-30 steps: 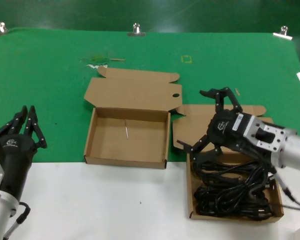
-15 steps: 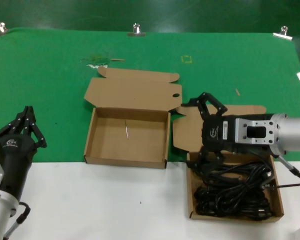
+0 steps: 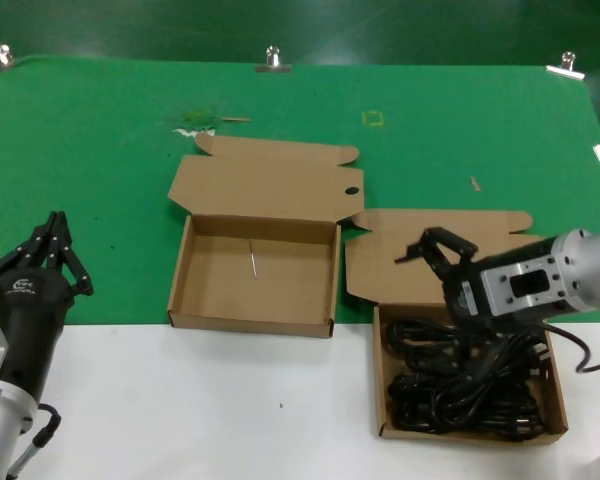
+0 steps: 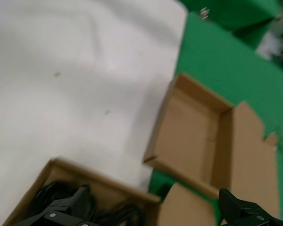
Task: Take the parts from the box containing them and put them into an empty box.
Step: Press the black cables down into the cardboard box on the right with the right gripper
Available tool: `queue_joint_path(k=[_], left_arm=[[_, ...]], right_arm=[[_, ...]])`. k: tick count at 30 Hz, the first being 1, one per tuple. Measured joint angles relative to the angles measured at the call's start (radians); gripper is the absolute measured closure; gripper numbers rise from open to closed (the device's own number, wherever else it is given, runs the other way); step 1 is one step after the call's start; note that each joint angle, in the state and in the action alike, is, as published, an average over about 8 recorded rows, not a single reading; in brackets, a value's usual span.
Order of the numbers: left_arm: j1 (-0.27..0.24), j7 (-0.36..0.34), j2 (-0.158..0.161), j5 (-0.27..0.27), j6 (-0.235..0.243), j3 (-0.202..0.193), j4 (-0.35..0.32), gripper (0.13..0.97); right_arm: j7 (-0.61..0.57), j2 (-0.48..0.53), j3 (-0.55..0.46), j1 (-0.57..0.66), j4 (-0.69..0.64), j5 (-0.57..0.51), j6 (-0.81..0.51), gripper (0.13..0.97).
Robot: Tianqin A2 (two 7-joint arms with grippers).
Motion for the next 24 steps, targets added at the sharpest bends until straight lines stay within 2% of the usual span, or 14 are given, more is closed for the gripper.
queue_joint_path(k=[24], left_arm=[[0.0, 0.0, 0.0, 0.0, 0.0, 0.0, 0.0, 0.946]], right_arm=[[-0.038, 0.026, -0.087, 0.142, -0.116, -0.166, -0.213, 0.129]])
